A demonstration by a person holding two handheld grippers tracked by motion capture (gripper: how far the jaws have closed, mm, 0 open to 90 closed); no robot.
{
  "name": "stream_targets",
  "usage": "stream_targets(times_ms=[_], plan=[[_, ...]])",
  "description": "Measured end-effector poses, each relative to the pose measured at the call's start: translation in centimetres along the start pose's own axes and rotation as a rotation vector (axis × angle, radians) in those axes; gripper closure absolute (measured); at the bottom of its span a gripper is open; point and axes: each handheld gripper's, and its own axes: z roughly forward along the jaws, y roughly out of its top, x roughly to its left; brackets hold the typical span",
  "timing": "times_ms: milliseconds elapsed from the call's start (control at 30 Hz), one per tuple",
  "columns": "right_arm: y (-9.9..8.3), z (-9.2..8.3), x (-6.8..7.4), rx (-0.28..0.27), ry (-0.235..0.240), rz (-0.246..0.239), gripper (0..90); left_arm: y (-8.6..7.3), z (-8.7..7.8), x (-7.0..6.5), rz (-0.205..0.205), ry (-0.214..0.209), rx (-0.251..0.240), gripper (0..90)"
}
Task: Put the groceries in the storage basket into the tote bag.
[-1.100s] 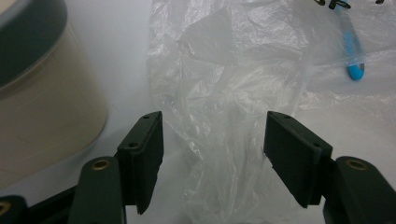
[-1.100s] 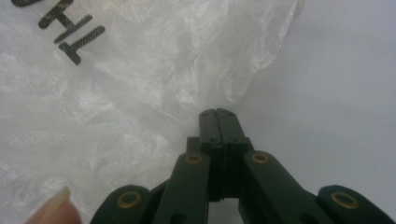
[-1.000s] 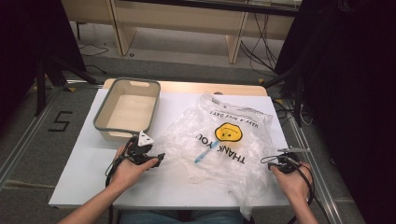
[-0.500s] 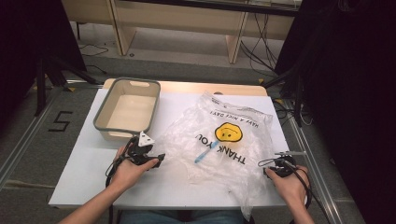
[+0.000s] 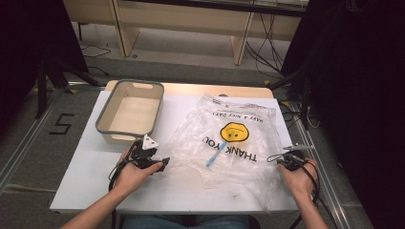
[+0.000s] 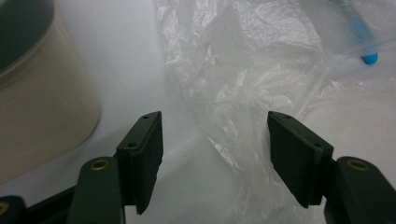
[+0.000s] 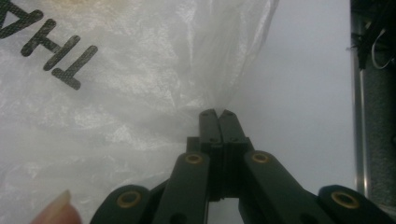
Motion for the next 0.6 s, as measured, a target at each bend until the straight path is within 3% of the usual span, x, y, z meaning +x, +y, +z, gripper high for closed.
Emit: stream_targets(times_ms=[200, 300, 333, 433, 600], plan=[[1.6, 1.5, 0.1, -0.052, -0.018, -0.025, 90.0, -0.2, 0.7, -0.3, -0.022, -0.053, 0.045, 37.2], [2.0, 2.1, 0.1, -0.072, -0.015, -0.03, 90.0, -0.4, 1.2, -0.7, -0.009, -0.079, 0.08, 40.3], [2.1, 2.2, 0.1, -0.07, -0.017, -0.024, 90.0, -0.4, 1.3, -0.8, 0.007, -0.091, 0.092, 44.1], [2.4, 2.5, 0.1, -0.088, -0.01, -0.023, 90.0, -0.3, 1.4, -1.2, 0.046, -0.072, 0.109, 55.0], [2.6, 2.7, 0.5, -0.112, 0.013, -0.028, 90.0, -0.3, 0.9, -1.9, 0.047, -0.079, 0.145, 79.4]])
